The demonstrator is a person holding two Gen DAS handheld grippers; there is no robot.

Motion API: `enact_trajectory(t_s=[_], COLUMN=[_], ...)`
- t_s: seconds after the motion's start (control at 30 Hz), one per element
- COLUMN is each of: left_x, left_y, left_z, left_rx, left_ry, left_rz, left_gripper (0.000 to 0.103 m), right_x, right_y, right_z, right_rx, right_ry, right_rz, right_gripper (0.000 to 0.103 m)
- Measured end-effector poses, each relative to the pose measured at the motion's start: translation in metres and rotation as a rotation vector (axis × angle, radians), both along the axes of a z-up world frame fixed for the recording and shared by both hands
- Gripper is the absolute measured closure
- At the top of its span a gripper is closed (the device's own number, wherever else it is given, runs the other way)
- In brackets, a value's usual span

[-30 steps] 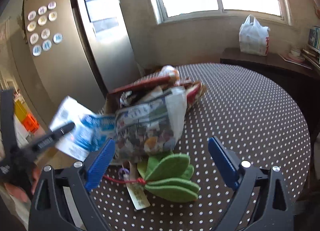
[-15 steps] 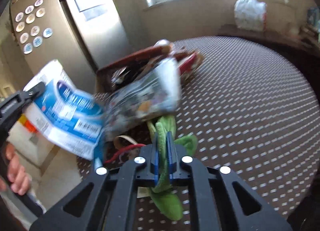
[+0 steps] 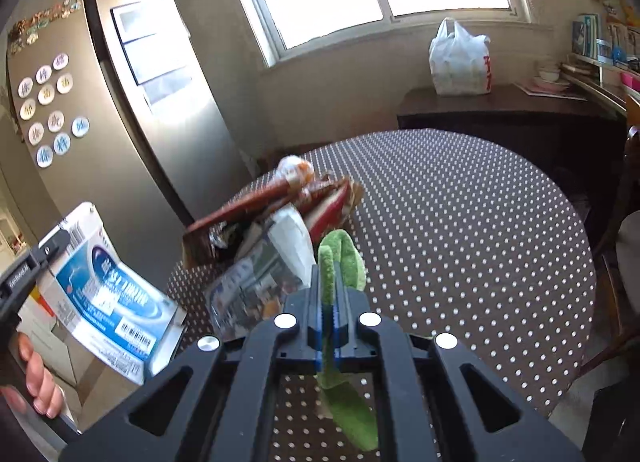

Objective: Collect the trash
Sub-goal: 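Grasp the white-blue cardboard box with the left gripper while the right gripper lifts the leaves, then carry both items to the blue bucket and open both grippers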

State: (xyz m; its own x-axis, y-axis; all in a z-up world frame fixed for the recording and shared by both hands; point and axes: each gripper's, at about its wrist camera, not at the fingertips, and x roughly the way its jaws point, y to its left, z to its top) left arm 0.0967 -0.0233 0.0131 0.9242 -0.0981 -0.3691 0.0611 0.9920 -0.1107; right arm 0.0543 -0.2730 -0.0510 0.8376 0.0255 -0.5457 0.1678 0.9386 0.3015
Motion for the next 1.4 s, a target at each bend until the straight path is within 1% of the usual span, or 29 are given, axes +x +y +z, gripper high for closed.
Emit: enact_trajectory(t_s=[0.13,0.2,0.4,0.53,0.77,0.93,1.13,1.27,1.4], left_x=[0.002,0.005,0.004,0.001,0.0,0.002,0.015,0.032,0.055], left_y=[0.003,0.005,0.02,0.037,0.081,0.115,0.15,0.169,0.185], left_z=[0.004,0.004,0.006,0.006,0.002,-0.007,-0.02,-0.035,-0.056], left_rx=[0.002,0.001,-0.01,-0.007,-0.009,-0.021,-0.022,-0.029,-0.037], left_ry=[-0.016,-0.01,-0.015,-0.018,-0.007,0.016,0.051,0.091,0.153], left_rz=[0.007,0.018,0.046,0.091,0.188,0.249,0.287,0.29,0.288], left_gripper=[0.099,0.099,0.099,0.099,0.099,0.099,0.099,0.099,0.099], right_x=[0.003,0.006,0.006,0.011,0.03,0.048,0.073,0.101,0.129], right_y=[0.001,0.002,0.016,0.036,0.09,0.131,0.19,0.226,0.256], right_z=[0.012,0.017,0.029,0.041,0.067,0.075,0.073,0.056,0.034], right_rx=[0.001,0.003,-0.002,-0.003,-0.003,-0.001,0.003,0.002,-0.015], right_ry=[-0.032,-0.043,-0.068,-0.108,-0.177,-0.184,-0.165,-0.098,-0.024], right_rz=[-0.009,-0.007,0.04,0.101,0.265,0.369,0.487,0.532,0.55], right_gripper=[0.099,0.099,0.099,0.099,0.099,0.099,0.099,0.099,0.099])
